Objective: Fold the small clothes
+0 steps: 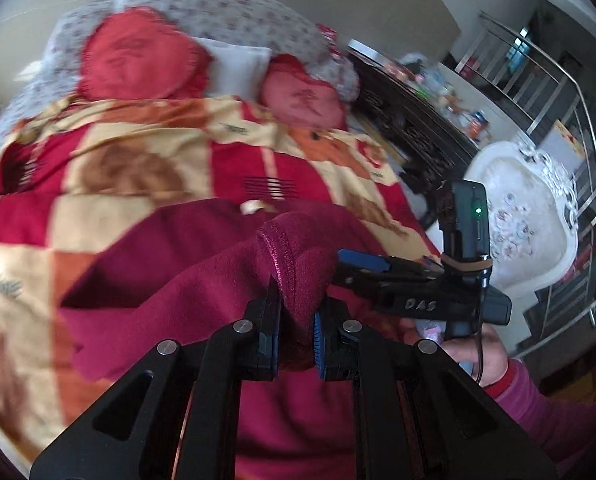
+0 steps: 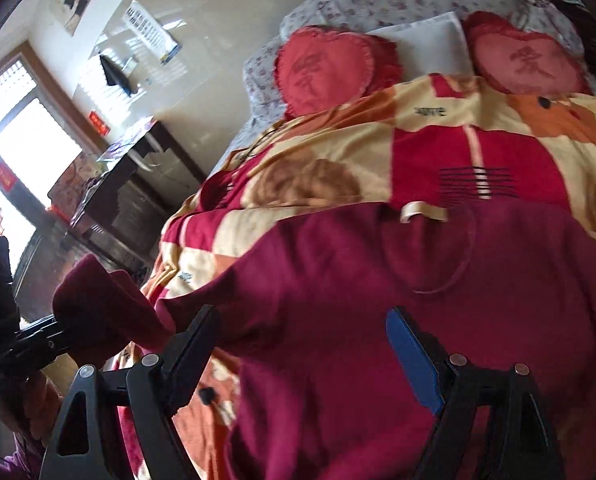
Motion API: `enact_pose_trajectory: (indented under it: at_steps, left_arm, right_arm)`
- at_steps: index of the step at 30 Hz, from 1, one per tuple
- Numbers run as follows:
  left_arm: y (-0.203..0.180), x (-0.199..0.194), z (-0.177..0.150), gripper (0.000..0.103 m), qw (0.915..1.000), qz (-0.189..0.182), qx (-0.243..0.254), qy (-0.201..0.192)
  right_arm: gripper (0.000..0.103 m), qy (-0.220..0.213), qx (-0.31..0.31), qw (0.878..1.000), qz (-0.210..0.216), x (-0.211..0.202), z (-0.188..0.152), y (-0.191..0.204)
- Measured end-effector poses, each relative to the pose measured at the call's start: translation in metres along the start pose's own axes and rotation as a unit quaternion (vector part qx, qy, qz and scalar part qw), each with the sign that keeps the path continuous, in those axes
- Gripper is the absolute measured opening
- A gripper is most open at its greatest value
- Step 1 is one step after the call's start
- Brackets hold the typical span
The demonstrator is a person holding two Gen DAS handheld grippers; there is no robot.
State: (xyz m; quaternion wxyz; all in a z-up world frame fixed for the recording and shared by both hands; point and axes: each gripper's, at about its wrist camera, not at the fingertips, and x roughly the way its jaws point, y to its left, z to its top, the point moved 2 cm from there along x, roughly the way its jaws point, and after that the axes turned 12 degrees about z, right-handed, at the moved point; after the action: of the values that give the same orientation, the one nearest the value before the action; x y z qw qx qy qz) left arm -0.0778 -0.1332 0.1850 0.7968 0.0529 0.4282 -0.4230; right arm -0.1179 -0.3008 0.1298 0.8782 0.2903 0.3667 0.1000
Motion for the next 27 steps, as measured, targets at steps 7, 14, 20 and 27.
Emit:
enact_pose_trajectory:
  at_steps: [7,14,20,27]
  left_arm:
    - [-0.090,0.108,0.014,0.011,0.9989,-0.003,0.030,0.037]
    - [-0.101,0.127,-0.002,0.037,0.9959,-0.003,0.027,0.087]
    - [-0.060,0.055,-0.014,0.067,0.9968,0.048,0.063,-0.005]
    - [0.033,0.060,-0.045,0.067,0.9804,0.196,0.016,0.007]
  right_arm:
    - [0.084,-0.042,0.075,0.994,-0.069,-0.076,-0.019,-0.104]
    - [0.087,-0.049,0.114,0.987,-0.102,-0.109,-0.045,-0.145]
    - [0.087,-0.041,0.114,0.989,-0.088,-0.103,-0.043,-0.144]
    - [0.087,-0.003,0.055,0.995,-0.080,-0.067,-0.039,-0.107]
